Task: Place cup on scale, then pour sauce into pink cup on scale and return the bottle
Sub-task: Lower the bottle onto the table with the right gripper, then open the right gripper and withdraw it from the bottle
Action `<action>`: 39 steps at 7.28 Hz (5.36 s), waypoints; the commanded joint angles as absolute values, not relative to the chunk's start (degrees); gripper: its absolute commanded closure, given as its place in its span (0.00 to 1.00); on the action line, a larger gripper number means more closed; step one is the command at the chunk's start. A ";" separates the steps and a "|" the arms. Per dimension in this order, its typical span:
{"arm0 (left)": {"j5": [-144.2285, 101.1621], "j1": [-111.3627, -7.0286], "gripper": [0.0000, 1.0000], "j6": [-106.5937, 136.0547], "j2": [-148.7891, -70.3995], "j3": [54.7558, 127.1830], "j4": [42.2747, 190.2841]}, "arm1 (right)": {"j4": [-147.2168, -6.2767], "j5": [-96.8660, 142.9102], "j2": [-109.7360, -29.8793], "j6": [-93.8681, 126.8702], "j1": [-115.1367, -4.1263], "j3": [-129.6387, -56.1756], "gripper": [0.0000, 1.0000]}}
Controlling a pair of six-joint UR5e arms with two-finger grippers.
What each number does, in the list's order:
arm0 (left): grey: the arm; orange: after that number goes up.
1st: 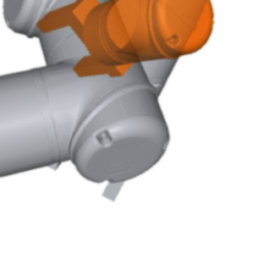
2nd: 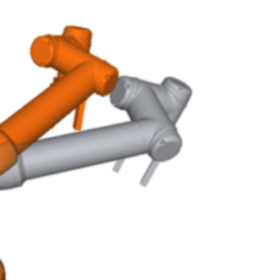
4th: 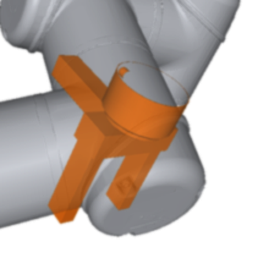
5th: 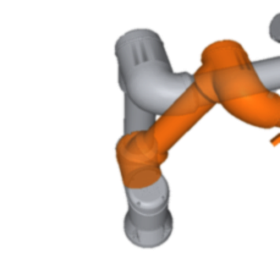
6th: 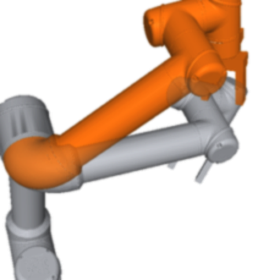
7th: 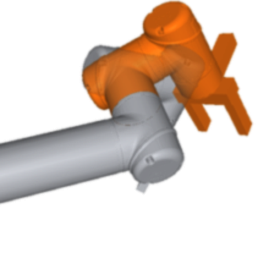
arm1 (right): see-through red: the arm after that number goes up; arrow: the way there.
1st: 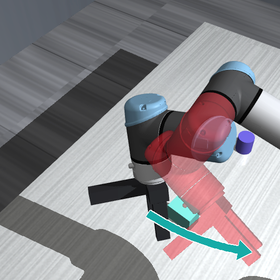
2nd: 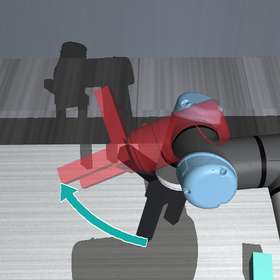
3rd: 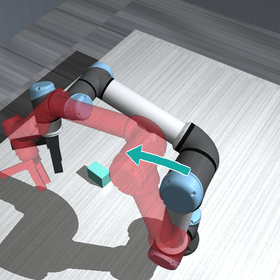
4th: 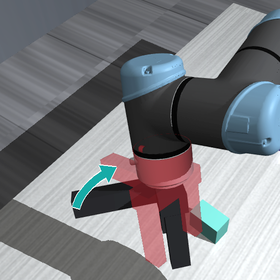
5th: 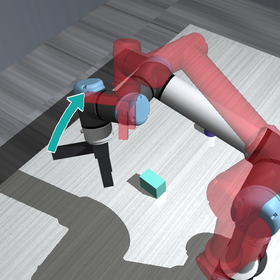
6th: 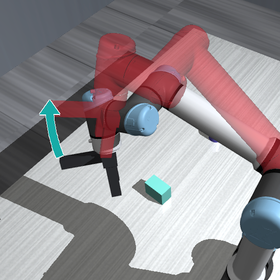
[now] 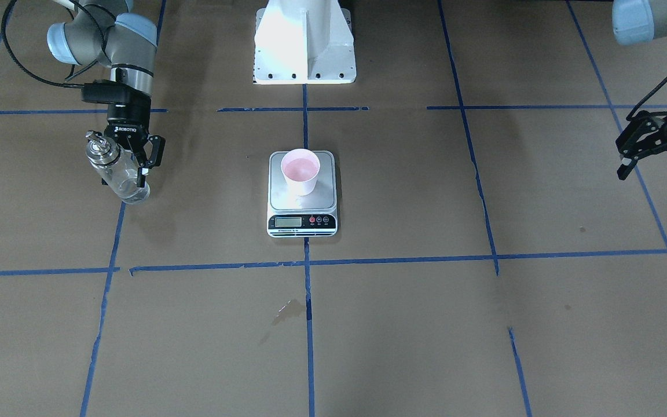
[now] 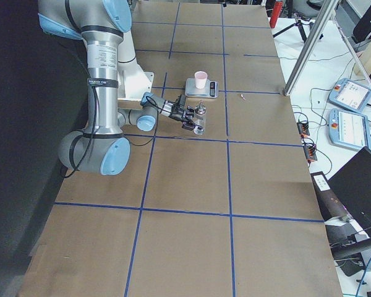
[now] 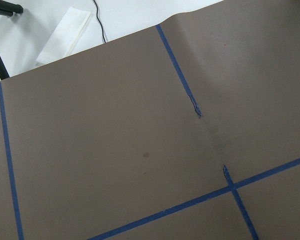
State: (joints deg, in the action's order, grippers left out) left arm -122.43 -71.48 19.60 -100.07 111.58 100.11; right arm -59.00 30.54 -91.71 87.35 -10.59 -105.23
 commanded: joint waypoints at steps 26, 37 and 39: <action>-123.49 -73.65 0.00 19.60 -100.02 112.32 99.84 | -28.62 37.62 -117.77 85.26 -0.61 -105.59 0.00; -129.29 -76.09 0.00 17.50 -100.98 104.97 100.55 | -78.32 120.75 -81.22 17.49 -81.19 -102.65 0.00; -131.03 -83.64 0.00 6.37 -101.42 96.20 99.85 | -89.67 127.49 -82.17 8.66 -84.01 -101.52 0.00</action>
State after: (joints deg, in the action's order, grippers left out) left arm -129.73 -79.56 11.98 -101.12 101.51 100.26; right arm -81.47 123.37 -82.00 15.05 -81.85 -102.09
